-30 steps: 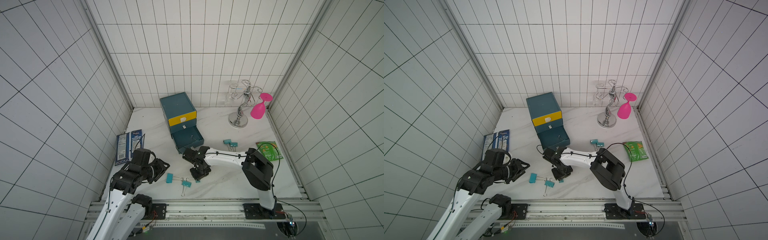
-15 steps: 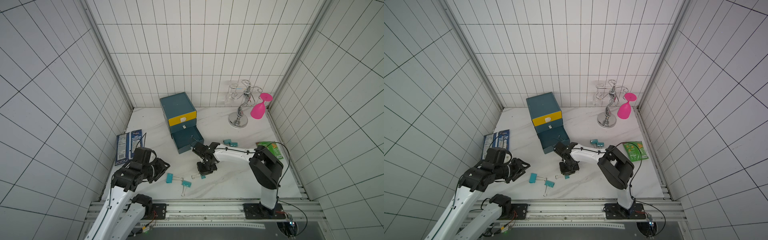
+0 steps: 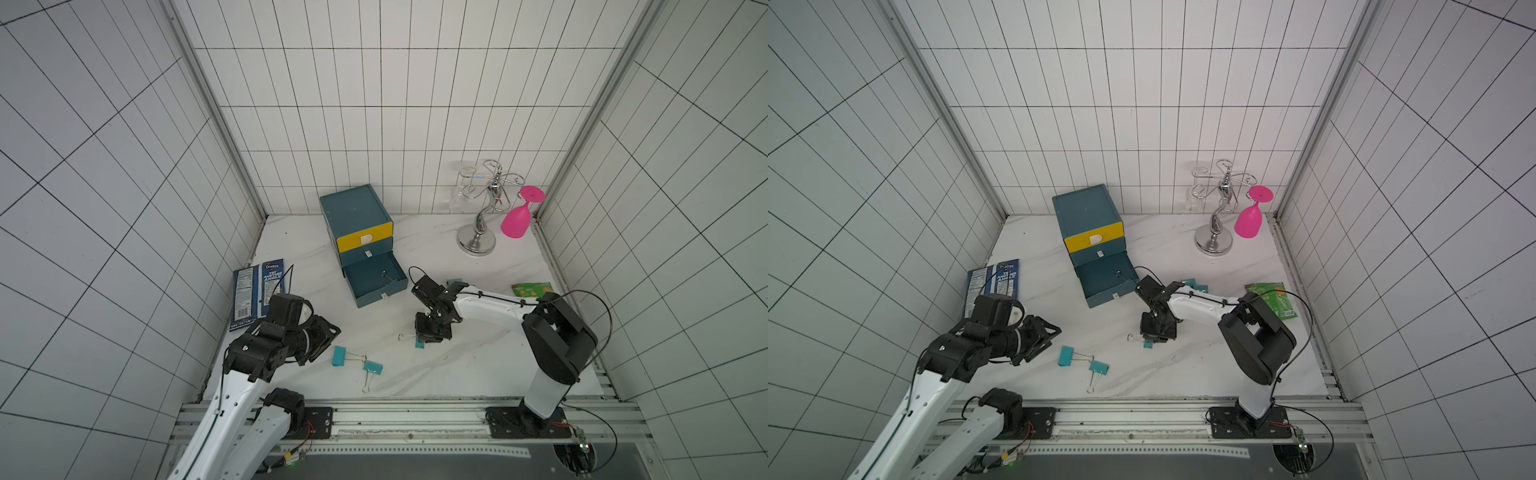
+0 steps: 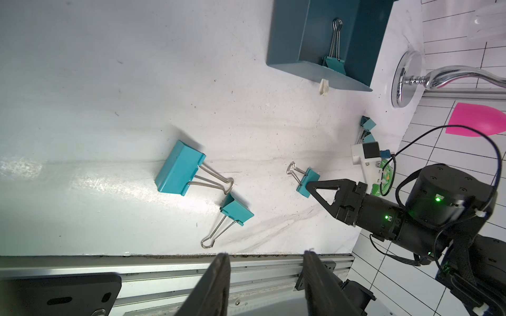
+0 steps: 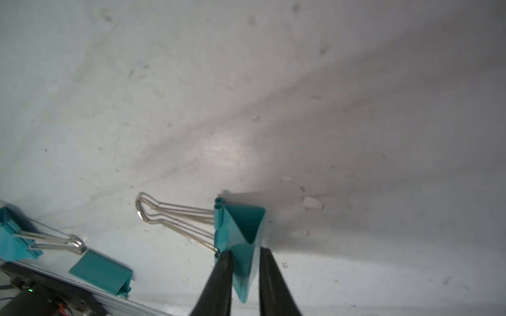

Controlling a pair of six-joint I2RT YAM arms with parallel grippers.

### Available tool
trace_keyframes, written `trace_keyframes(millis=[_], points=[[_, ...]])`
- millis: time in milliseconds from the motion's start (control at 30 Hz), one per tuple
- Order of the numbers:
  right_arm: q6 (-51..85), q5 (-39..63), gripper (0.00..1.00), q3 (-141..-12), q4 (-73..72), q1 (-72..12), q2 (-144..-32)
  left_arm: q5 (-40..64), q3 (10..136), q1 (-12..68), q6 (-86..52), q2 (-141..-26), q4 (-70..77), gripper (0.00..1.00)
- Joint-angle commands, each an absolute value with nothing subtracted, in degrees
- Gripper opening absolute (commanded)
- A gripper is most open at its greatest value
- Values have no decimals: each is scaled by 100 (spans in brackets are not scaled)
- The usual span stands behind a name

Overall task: Put the binder clips in the drawer according to color
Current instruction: Move the binder clip to the center of the board, then pick up the binder clip at the center of the board.

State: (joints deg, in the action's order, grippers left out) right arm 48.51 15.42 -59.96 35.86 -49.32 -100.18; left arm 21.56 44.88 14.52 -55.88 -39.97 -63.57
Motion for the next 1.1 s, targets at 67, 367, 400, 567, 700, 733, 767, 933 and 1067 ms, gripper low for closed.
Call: trace_keyframes(millis=[67, 367, 400, 567, 700, 733, 767, 933, 1067], points=[[5321, 1646, 40, -5674, 3375, -4865, -9868, 2245, 4520, 1433, -5503, -4073, -6059, 47], [5315, 2130, 47, -5743, 3245, -5055, -9896, 2294, 4500, 1433, -5484, -4240, -5884, 47], [5334, 2192, 46, -5771, 3236, -5098, -9914, 2292, 4491, 1433, -5493, -4243, -5866, 47], [5512, 2531, 44, -5875, 3072, -5269, -9914, 2294, 4482, 1433, -5484, -4254, -5854, 47], [5504, 2636, 44, -6125, 2984, -5354, -10005, 2298, 4450, 1433, -5493, -4252, -5820, 47], [5473, 2649, 44, -6192, 2965, -5361, -10038, 2294, 4446, 1433, -5502, -4259, -5810, 47], [5446, 2695, 44, -6253, 2946, -5370, -10081, 2308, 4430, 1433, -5510, -4261, -5793, 47], [5207, 2901, 47, -6544, 2986, -5413, -10222, 2312, 4449, 1433, -5525, -4288, -5740, 47], [4639, 2702, 51, -6818, 3625, -5416, -10103, 2309, 4483, 1433, -5513, -4288, -5739, 47]])
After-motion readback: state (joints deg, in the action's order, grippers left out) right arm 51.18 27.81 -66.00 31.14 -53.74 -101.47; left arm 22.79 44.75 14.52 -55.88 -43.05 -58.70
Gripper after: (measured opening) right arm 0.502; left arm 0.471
